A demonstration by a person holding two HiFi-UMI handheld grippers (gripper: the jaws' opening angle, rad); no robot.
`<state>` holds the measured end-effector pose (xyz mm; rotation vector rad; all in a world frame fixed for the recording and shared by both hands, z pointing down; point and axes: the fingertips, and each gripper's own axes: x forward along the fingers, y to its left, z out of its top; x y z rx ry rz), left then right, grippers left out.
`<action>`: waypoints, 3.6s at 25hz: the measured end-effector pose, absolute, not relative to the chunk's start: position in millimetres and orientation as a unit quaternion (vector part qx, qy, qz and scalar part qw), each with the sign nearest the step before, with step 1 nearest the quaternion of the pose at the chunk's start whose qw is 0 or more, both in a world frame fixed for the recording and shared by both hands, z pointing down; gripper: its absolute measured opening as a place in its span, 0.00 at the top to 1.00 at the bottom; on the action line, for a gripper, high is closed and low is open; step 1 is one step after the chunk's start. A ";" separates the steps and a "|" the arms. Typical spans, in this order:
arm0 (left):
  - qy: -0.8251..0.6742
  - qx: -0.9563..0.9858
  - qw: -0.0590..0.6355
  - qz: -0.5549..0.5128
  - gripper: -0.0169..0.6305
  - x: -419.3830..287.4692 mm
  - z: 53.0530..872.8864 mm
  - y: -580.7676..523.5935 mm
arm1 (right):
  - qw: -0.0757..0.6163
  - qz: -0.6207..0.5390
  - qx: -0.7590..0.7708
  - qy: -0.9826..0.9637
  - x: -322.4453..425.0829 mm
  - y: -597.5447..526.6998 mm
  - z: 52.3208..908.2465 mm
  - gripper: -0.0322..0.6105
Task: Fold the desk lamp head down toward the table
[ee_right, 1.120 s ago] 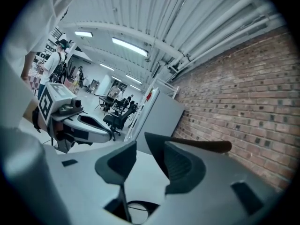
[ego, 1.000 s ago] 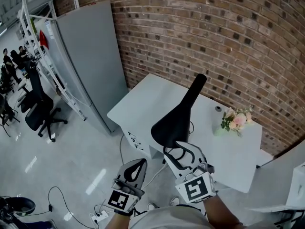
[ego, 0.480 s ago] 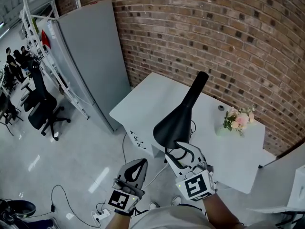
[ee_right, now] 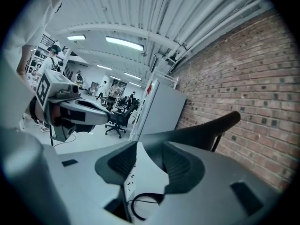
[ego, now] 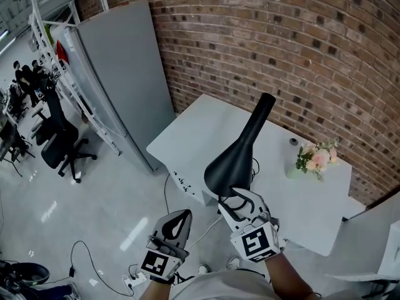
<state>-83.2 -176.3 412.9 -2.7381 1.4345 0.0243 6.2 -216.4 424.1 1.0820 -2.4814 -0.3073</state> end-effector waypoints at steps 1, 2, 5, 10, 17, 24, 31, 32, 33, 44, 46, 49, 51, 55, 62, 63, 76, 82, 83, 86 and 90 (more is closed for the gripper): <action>0.466 -0.885 0.024 0.006 0.96 -83.9 413.3 -177.0 | 0.207 -0.107 0.388 -0.892 6.7 -217.7 426.8 0.66; 0.467 -0.884 0.023 0.006 0.96 -84.2 413.8 -177.8 | 0.207 -0.103 0.388 -0.892 7.4 -219.1 429.6 0.66; 0.468 -0.884 0.021 0.001 0.96 -82.6 415.6 -180.5 | 0.213 -0.096 0.389 -0.891 10.1 -223.8 437.5 0.66; 0.466 -0.884 0.023 -0.003 0.96 -76.9 414.9 -185.8 | 0.221 -0.088 0.383 -0.893 14.1 -228.6 446.8 0.66; 0.468 -0.883 0.019 -0.004 0.96 -69.6 419.1 -191.1 | 0.216 -0.074 0.383 -0.895 20.8 -234.5 457.0 0.66; 0.466 -0.884 0.020 -0.005 0.96 -65.1 418.4 -199.0 | 0.206 -0.063 0.383 -0.898 24.0 -241.9 467.1 0.67; 0.465 -0.885 0.020 -0.007 0.96 -62.3 419.3 -201.2 | 0.197 -0.058 0.386 -0.899 26.4 -245.9 469.9 0.67; 0.464 -0.885 0.020 -0.008 0.96 -61.8 419.4 -201.3 | 0.197 -0.057 0.387 -0.899 27.4 -246.6 471.4 0.67; 0.464 -0.885 0.021 -0.008 0.96 -61.5 419.6 -201.5 | 0.198 -0.055 0.388 -0.899 28.7 -247.5 473.2 0.67; 0.467 -0.884 0.019 -0.006 0.96 -67.0 418.0 -203.7 | 0.215 -0.041 0.400 -0.890 36.0 -257.1 481.5 0.67; 0.467 -0.884 0.016 -0.005 0.96 -67.9 419.1 -202.5 | 0.218 -0.039 0.402 -0.888 37.6 -258.9 484.1 0.67; 0.467 -0.884 0.016 -0.004 0.96 -69.0 418.3 -201.1 | 0.221 -0.039 0.404 -0.887 38.8 -260.2 485.1 0.69; 0.468 -0.883 0.016 -0.004 0.96 -70.9 417.2 -200.8 | 0.221 -0.039 0.405 -0.886 38.7 -260.4 484.8 0.69; 0.471 -0.882 0.018 -0.003 0.96 -73.7 416.7 -200.0 | 0.216 -0.031 0.407 -0.887 38.9 -261.3 483.8 0.69; 0.472 -0.882 0.019 0.002 0.96 -76.2 418.5 -196.5 | 0.195 -0.017 0.410 -0.891 38.0 -260.8 479.2 0.69; 0.471 -0.882 0.018 0.001 0.96 -75.6 418.6 -196.2 | 0.192 -0.016 0.410 -0.891 37.9 -260.9 477.8 0.69; 0.469 -0.883 0.011 0.003 0.96 -76.7 422.3 -192.7 | 0.146 0.001 0.425 -0.894 36.6 -253.8 461.7 0.84; 0.461 -0.887 0.014 0.004 0.96 -73.5 421.2 -191.3 | 0.128 0.019 0.425 -0.896 34.9 -247.9 457.1 0.88; 0.459 -0.888 0.013 0.004 0.96 -72.7 421.4 -191.0 | 0.126 0.020 0.425 -0.896 34.9 -246.5 456.4 0.89; 0.454 -0.891 0.011 0.004 0.96 -69.7 422.0 -190.0 | 0.119 0.028 0.425 -0.897 36.1 -241.8 454.7 0.90; 0.445 -0.895 0.009 0.008 0.96 -66.7 422.0 -187.1 | 0.108 0.040 0.426 -0.897 37.0 -234.2 451.3 0.91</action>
